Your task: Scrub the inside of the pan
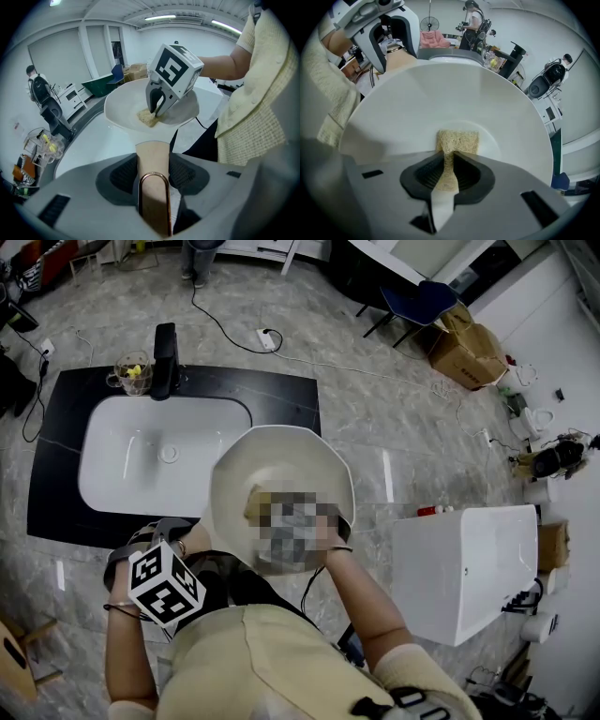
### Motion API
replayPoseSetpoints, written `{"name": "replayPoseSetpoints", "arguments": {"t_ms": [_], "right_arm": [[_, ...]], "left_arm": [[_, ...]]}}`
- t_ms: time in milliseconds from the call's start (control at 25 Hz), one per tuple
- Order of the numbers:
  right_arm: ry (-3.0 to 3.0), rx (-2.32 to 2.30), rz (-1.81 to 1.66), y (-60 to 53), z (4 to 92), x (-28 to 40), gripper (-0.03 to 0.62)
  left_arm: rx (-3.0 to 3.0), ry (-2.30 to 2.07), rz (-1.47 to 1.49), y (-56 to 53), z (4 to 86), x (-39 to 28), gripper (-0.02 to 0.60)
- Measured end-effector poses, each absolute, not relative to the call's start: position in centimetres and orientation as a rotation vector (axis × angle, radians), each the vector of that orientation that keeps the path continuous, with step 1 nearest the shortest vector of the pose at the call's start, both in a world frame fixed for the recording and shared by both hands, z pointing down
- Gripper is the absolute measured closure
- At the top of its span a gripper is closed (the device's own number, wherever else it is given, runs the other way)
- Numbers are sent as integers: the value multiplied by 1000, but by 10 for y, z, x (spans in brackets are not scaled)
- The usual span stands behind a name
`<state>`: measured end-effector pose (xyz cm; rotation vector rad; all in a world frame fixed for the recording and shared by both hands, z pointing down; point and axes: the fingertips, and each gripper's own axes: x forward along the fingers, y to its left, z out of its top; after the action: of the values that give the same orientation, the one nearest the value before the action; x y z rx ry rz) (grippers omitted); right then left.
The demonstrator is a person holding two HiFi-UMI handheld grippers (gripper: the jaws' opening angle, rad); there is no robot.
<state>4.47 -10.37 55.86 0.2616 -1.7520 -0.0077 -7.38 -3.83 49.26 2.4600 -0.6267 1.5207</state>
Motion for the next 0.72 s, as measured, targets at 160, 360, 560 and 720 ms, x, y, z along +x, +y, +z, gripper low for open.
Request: {"name": "replayPoseSetpoints", "arguments": {"t_ms": [160,360,560,720], "right_arm": [[-1784,225,27,-92,559,38,520],[-1829,178,124,-77,557,31,520],[-1889,172,312,-70,550,22,520],[-1958,127,508,-61,542,11,522]], "left_arm": [[2464,-632,1522,-39,493,-74,370],[2468,-641,1523,-38,492,-74,370],[2469,-646,1531,-39,493,-74,369],[2472,-650,1533,-40,495,-74,368]]}}
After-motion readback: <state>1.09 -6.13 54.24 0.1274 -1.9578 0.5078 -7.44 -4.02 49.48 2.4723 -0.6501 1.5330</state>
